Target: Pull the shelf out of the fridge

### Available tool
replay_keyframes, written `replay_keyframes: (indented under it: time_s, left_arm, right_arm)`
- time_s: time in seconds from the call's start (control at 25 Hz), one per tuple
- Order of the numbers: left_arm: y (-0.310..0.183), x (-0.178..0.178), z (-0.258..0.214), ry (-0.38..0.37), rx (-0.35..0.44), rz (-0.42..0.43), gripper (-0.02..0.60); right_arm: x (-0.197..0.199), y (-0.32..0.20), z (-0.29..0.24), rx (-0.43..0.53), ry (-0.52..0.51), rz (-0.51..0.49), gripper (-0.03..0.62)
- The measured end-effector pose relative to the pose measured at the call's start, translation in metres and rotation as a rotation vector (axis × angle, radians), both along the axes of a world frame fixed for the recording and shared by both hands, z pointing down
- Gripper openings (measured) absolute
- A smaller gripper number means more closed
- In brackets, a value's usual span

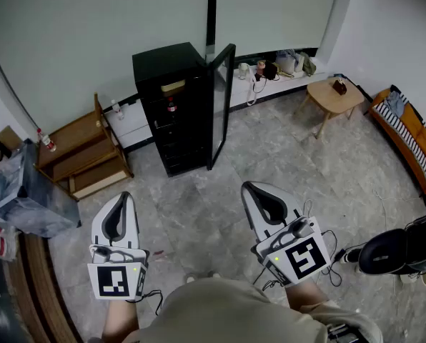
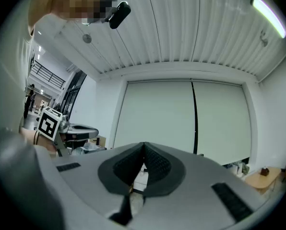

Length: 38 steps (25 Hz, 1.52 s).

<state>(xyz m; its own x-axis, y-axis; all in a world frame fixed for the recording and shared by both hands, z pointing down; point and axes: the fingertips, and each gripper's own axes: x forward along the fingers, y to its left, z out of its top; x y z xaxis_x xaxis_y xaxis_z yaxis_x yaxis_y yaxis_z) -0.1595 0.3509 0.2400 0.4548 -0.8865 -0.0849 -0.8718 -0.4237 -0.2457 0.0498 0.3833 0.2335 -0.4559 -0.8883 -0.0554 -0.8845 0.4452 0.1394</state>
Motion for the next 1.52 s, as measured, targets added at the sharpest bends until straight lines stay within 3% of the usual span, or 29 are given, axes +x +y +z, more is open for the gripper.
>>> replay_keyframes:
  time_s: [0.32, 1.04, 1.52]
  left_arm:
    - [-0.002, 0.0, 0.007, -0.013, -0.033, 0.03, 0.006]
    - [0.005, 0.047, 0.015, -0.009, -0.053, 0.023, 0.006]
    - [-0.008, 0.061, 0.03, -0.008, -0.065, 0.034, 0.006]
  right_arm:
    - [-0.003, -0.003, 0.0, -0.007, -0.056, 0.017, -0.004]
    - [0.06, 0.001, 0.025, -0.041, -0.079, 0.058, -0.003]
    - [0.071, -0.016, 0.047, -0.063, -0.096, 0.057, -0.003]
